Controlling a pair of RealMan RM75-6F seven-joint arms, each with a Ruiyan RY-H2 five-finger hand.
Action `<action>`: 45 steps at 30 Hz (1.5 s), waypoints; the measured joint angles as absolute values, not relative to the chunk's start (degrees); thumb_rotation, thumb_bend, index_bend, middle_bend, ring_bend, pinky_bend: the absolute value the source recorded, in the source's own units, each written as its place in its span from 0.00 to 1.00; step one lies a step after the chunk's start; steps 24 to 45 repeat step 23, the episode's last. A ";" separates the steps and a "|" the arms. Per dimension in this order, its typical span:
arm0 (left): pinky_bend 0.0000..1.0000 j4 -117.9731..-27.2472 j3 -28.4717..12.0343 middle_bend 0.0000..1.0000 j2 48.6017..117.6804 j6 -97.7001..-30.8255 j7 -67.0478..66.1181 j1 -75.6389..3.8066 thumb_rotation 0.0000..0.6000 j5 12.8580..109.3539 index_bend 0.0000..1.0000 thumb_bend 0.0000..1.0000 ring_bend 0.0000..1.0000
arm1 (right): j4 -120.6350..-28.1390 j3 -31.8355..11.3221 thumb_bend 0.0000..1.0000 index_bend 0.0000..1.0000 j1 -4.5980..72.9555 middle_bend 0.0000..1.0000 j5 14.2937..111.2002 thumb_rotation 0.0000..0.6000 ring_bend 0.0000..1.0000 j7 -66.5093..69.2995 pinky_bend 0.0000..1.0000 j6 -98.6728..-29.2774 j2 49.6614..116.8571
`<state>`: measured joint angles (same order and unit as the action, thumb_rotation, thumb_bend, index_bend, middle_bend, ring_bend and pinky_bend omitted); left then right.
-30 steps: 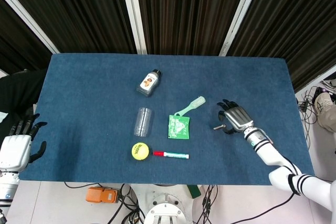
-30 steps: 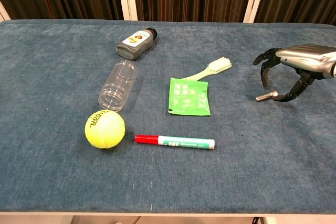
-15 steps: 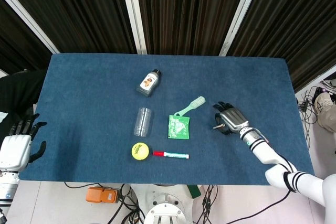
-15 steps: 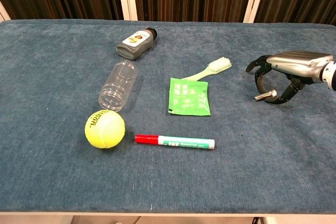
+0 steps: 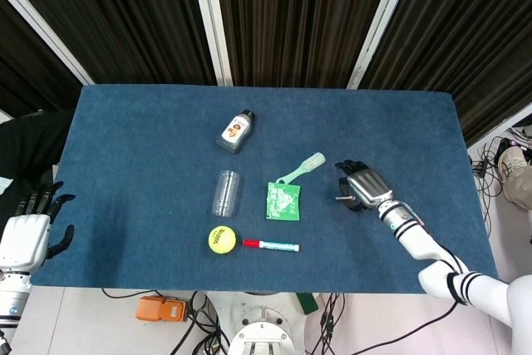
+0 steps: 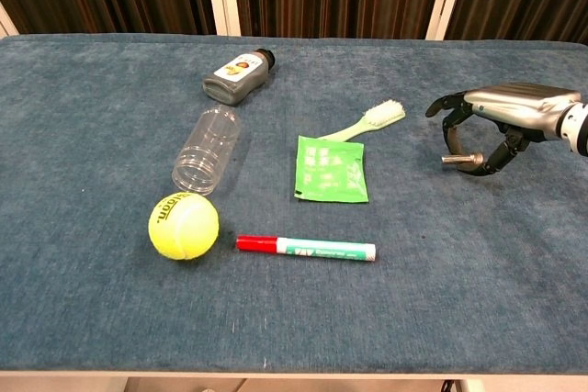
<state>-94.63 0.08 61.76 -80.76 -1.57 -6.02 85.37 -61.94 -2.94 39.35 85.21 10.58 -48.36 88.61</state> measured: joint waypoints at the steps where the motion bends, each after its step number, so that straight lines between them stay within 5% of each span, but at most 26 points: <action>1: 0.12 -94.68 0.10 0.07 61.73 -80.69 -1.56 -6.02 1.00 85.33 0.23 0.43 0.02 | -62.07 -3.00 0.59 0.74 39.33 0.17 85.30 1.00 0.15 10.92 0.20 -48.70 88.54; 21: 0.12 -94.81 0.16 0.07 61.70 -80.26 -2.67 -6.09 1.00 85.03 0.23 0.43 0.02 | -81.10 -12.30 0.59 0.76 38.96 0.16 87.53 1.00 0.15 12.27 0.21 -66.78 76.08; 45: 0.12 -94.90 0.16 0.07 61.63 -80.21 -2.71 -6.11 1.00 84.99 0.23 0.43 0.02 | -82.81 -13.01 0.59 0.77 38.78 0.16 87.33 1.00 0.15 11.98 0.21 -67.38 74.74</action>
